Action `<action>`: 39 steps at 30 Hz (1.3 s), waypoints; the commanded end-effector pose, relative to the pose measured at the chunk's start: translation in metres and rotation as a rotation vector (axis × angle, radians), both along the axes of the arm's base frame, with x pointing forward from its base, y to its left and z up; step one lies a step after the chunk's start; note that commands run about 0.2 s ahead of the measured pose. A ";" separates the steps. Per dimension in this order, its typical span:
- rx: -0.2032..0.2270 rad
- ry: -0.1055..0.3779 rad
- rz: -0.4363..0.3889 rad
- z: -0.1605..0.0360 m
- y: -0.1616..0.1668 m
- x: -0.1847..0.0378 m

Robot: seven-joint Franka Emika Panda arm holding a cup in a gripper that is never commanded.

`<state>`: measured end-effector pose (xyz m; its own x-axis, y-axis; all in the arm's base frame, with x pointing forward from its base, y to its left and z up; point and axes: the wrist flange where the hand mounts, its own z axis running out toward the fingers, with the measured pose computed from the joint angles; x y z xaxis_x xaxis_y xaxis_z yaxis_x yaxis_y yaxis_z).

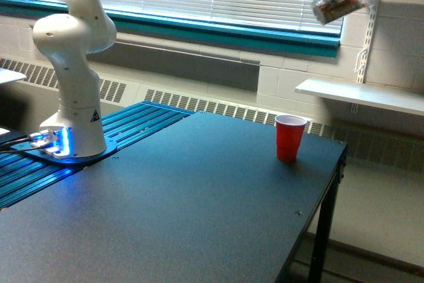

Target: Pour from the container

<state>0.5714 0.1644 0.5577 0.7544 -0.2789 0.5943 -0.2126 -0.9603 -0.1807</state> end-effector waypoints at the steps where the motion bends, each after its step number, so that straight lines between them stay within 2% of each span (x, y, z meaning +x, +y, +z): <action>1: 0.011 -0.042 0.014 0.006 0.024 -0.031; 8: -0.002 -0.041 0.056 -0.010 0.030 -0.055; 15: -0.013 -0.020 0.087 -0.028 0.038 -0.079; 25: -0.060 0.015 0.149 -0.060 0.050 -0.118; 31: -0.076 0.033 0.181 -0.075 0.056 -0.131; 39: -0.112 0.059 0.216 -0.095 0.059 -0.137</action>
